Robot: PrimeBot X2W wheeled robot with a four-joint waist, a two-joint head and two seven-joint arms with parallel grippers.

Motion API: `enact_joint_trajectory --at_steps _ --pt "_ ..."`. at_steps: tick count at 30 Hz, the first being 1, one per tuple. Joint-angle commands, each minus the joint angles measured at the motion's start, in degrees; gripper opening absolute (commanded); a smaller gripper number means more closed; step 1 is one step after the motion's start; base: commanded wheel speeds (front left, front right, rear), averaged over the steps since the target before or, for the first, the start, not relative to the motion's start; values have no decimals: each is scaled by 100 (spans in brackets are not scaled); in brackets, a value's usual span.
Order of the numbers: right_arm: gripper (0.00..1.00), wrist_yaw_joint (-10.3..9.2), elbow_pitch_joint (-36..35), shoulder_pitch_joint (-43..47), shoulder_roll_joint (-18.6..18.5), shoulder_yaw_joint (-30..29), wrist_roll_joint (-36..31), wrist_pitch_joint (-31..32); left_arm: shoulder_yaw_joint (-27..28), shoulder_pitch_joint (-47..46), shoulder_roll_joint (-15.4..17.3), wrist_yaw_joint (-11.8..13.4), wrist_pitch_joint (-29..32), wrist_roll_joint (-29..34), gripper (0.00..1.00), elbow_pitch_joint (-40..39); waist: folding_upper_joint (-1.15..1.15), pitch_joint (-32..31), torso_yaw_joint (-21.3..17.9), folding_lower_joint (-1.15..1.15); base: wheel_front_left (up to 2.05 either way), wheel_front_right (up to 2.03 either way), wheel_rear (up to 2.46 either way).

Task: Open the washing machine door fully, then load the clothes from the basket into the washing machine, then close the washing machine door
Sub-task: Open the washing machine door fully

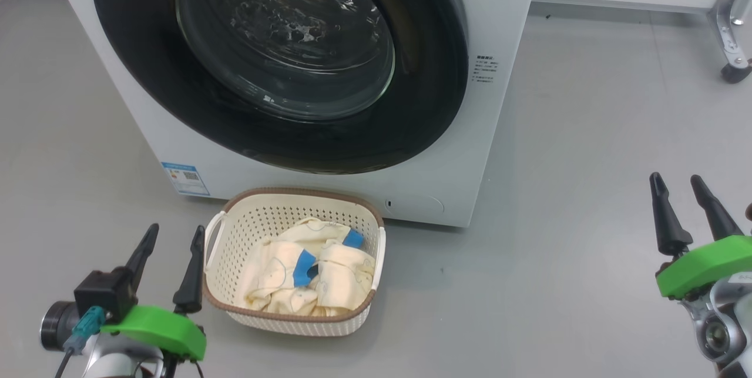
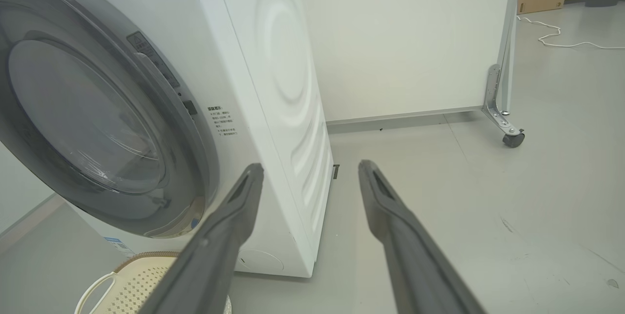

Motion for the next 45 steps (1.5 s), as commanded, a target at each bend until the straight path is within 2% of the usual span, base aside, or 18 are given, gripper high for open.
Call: enact_joint_trajectory --at_steps 1,3,4,5,6,7,22,28,33,37,39,45 --pt "100 61 -175 -123 -102 29 -47 -74 203 -278 171 -10 -81 -18 100 -176 0 7 2 0 0 0 0" --pt "100 61 -189 -143 -75 26 -2 -75 189 -272 149 -12 -81 -23 100 -179 0 24 4 0 0 0 0" --pt "87 61 -197 -155 -58 39 33 -75 182 -264 129 -12 -81 -30 100 -179 0 34 5 0 0 0 0" --pt "45 61 -208 -172 -32 47 91 -75 176 -255 107 -12 -81 -36 100 -185 0 46 4 0 0 0 0" --pt "15 61 -213 -193 -12 51 141 -75 167 -240 82 -12 -81 -38 100 -191 0 52 4 0 0 0 0" --pt "0 61 -221 -223 4 69 182 -75 161 -221 60 -10 -81 -39 100 -200 0 66 1 0 0 0 0" --pt "0 61 -707 -1301 560 -14 1457 -79 127 -244 -263 -8 -81 -44 100 -267 0 323 95 0 0 0 0" --pt "0 61 -684 -1927 690 85 2542 -79 110 -373 -325 -28 -81 -37 100 -303 0 537 200 0 0 0 0" --pt "0 61 -640 -2485 421 548 3726 -50 48 -552 -390 -42 -81 -14 100 -309 0 786 355 0 0 0 0" --pt "0 61 -608 -2919 125 794 4631 264 19 -686 -416 -52 -81 -4 100 -296 0 984 461 0 0 0 0" --pt "0 61 -527 -3126 -51 835 4878 455 -4 -761 -433 -56 -81 2 100 -283 0 1090 521 0 0 0 0" --pt "0 61 -342 -3552 -365 900 5680 1663 -76 -956 -491 -68 -81 6 100 -261 0 1366 701 0 0 0 0"
